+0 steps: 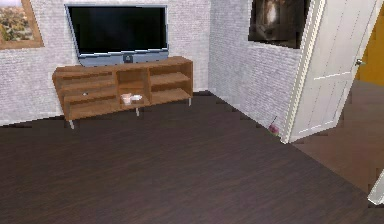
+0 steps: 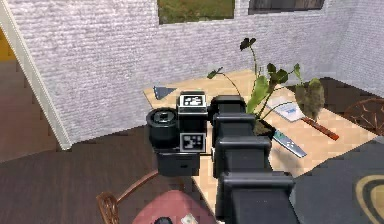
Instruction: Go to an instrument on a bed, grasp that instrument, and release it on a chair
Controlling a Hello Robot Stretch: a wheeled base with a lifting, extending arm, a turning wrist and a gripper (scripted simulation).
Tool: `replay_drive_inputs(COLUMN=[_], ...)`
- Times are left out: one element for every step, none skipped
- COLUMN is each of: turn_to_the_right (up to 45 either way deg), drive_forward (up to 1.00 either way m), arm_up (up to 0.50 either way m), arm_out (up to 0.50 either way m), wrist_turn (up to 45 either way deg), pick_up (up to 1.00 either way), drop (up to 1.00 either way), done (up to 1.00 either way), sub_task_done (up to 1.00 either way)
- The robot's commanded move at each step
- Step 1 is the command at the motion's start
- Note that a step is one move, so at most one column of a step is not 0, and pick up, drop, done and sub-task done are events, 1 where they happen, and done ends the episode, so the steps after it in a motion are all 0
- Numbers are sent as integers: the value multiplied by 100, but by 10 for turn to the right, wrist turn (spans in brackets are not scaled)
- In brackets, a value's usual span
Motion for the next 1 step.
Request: replay_drive_inputs(turn_to_the_right=[0], drive_forward=[0], arm_up=[0], arm_out=[0], wrist_turn=[0], pick_up=[0], drop=[0], done=[100], sub_task_done=[0])
